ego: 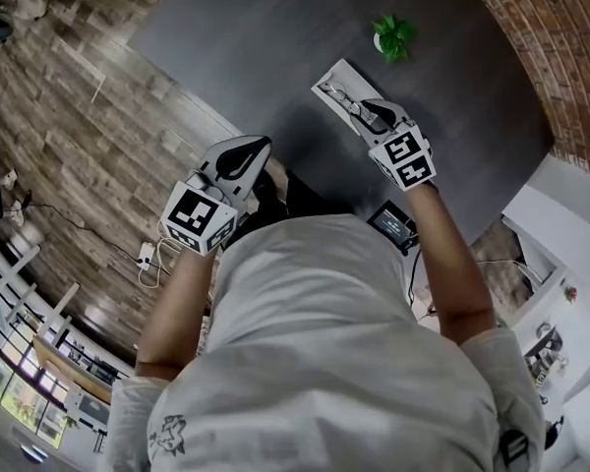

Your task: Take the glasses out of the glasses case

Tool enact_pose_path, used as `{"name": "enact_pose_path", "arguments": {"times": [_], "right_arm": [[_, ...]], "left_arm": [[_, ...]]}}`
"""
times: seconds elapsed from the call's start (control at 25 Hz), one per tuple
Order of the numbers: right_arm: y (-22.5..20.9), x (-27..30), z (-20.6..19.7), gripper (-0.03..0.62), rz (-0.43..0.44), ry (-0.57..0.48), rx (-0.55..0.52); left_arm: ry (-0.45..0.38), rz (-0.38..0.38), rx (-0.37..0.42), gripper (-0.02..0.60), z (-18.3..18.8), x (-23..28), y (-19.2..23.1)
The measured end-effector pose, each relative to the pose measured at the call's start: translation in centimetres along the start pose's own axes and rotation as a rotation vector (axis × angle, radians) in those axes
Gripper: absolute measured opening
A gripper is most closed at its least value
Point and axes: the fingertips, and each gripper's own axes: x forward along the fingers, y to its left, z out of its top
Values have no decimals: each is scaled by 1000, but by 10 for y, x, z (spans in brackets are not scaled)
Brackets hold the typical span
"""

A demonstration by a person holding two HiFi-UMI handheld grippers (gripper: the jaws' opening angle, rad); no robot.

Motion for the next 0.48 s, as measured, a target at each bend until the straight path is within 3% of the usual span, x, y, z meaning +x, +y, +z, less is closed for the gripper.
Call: {"name": "enact_pose_path", "arguments": {"times": [0.48], "right_arm": [[-5,45,-19,81,3,99,1]], "left_arm": [[49,-11,1,11,-18,36,8]]}}
